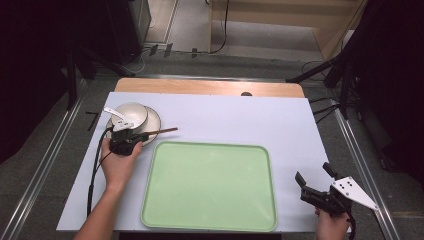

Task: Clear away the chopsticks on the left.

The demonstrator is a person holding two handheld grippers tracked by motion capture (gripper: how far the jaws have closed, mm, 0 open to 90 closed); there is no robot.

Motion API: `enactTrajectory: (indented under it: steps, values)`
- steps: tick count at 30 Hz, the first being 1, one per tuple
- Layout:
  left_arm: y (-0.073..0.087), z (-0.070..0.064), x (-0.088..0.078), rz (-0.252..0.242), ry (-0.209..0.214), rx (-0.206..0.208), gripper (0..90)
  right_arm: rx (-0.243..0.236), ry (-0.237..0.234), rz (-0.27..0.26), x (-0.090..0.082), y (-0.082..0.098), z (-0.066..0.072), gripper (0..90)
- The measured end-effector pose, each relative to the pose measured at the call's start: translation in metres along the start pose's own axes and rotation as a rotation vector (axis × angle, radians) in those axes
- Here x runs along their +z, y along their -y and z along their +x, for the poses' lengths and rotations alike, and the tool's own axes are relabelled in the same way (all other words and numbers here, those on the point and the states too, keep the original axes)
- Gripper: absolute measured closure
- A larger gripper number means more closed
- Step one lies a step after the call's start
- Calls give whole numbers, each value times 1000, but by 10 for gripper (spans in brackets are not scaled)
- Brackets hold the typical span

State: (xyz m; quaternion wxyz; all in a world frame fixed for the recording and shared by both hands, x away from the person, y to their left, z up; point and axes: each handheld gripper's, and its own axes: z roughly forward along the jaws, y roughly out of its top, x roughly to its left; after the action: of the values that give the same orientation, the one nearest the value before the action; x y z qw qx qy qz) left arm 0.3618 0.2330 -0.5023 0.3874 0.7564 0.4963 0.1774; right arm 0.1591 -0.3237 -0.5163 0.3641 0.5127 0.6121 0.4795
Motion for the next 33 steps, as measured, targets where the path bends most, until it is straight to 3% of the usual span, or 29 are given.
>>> enactTrajectory:
  steps: [1, 2, 9, 11, 16, 22, 25, 32, 33]
  values:
    - [-1, -1, 1, -1, -6, 4, 900, 2, 3, 2, 0, 0, 0, 36]
    - [-3, -3, 3, -10, -40, 34, 900, 2, 3, 1, 1, 1, 0, 37]
    - [-8, -6, 13, 19, -68, 44, 900, 0, 1, 7, 2, 2, -1, 82]
    - [-10, -7, 15, 22, -75, 45, 894, -1, 1, 8, 2, 2, -1, 135]
    - [-10, -6, 14, 23, -63, 46, 848, -4, -1, 15, 3, 3, 0, 130]
    - [-7, 1, -9, -15, 4, 27, 782, -1, 3, 8, 2, 3, -2, 130]
    - [-1, 9, -33, -44, 47, 28, 781, -5, 4, 11, 2, 3, -1, 130]
    - [4, 34, -60, -40, 79, 16, 832, -13, 8, 9, 4, 2, 1, 130]
    - [5, 41, -63, -12, 79, 40, 837, -15, 4, 12, 4, 2, 2, 130]
